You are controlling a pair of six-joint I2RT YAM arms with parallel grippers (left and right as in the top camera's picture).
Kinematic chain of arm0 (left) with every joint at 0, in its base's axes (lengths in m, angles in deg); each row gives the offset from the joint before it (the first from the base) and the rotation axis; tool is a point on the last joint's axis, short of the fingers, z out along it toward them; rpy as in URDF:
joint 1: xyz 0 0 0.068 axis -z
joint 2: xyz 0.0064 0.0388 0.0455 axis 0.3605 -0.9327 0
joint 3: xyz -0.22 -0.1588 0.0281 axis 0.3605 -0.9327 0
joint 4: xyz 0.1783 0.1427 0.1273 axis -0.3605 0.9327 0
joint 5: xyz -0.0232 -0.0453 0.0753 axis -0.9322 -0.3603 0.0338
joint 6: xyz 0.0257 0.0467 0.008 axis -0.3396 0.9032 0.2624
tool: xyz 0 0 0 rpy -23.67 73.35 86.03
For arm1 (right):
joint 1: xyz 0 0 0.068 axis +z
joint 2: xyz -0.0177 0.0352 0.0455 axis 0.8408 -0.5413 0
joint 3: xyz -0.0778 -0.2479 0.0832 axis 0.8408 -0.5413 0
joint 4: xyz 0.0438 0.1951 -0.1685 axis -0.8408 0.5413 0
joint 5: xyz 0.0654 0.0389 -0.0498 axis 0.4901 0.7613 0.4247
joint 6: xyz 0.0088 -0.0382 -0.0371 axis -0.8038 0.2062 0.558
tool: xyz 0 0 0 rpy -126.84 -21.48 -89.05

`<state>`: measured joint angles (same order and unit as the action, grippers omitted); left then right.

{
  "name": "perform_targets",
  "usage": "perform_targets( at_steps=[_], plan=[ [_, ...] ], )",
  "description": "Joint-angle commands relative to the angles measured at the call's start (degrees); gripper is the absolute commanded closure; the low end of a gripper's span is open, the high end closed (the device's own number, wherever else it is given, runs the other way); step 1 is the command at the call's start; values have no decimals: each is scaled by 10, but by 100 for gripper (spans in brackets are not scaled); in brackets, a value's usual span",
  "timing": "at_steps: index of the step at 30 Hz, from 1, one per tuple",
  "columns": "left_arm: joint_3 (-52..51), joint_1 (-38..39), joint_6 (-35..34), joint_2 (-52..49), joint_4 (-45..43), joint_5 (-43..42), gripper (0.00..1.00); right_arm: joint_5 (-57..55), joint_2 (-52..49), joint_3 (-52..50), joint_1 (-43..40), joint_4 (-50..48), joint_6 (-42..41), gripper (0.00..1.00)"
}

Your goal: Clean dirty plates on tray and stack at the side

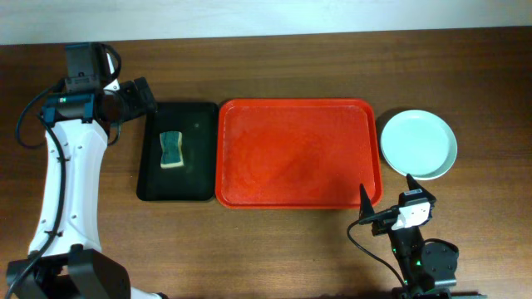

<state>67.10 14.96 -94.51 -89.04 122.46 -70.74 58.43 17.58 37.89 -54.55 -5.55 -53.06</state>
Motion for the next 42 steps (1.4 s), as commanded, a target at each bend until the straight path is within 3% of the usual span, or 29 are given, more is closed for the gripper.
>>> perform_targets(
  at_steps=[1, 32, 42],
  plan=[
    [-1, 0, -9, -3, -1, -2, 0, -7, 6, -3, 3, 4, 4, 1],
    [-2, 2, -9, -3, 2, -2, 1, -7, 5, -3, 3, 4, 3, 2],
    [-2, 2, -9, 137, 2, -2, 1, -7, 5, -3, 3, 4, 3, 1]
  ],
)
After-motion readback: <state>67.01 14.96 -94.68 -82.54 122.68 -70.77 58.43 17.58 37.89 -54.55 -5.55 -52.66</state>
